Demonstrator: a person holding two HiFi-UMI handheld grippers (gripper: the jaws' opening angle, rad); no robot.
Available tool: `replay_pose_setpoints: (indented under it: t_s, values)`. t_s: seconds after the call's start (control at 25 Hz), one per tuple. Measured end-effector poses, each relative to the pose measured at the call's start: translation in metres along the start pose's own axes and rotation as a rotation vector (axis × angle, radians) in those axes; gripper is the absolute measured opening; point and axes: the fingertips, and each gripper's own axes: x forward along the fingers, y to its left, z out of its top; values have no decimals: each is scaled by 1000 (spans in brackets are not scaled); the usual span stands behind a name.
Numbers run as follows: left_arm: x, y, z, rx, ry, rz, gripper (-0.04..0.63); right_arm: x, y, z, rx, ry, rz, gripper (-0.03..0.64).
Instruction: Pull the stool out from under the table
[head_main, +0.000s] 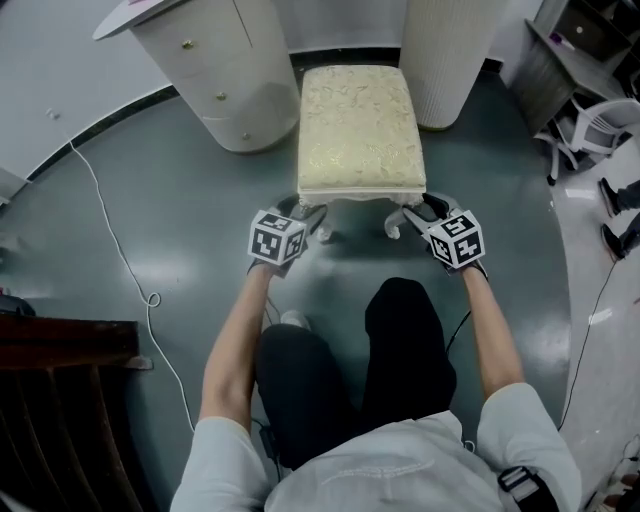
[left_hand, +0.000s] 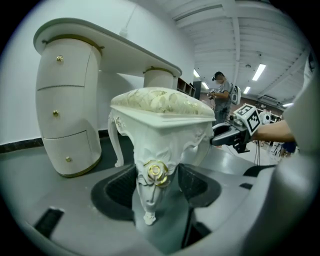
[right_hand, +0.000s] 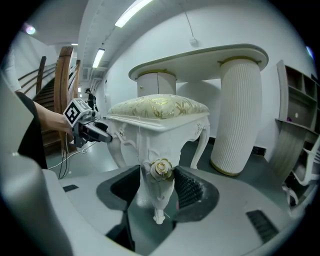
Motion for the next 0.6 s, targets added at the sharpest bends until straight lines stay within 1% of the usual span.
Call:
replay_pose_setpoints:
  t_s: [0.16,0.24,0.32,0.44,0.52,0.6]
  values:
    - [-17,-19,-15,-1,14,-12,256,-17,19,-14,10,35,16,226]
    - [-24,-29,-21,0,23,-22,256,-27,25,-19,-2,57,30,225]
    - [-28,-35,-24,4,9,-34,256,-34,28,-22,-18,51,42,225]
    - [-30,-35,-21,12,-59,-37,256,-36,28,-19,-53,-10,42,225]
    - [-34,-34,-20,18,-129,-24,256,-36,30,-18,-93,-66,42,225]
    - [-36,-35,-19,30,-198,-7,256,-39,30,-21,-93,-119,60,225]
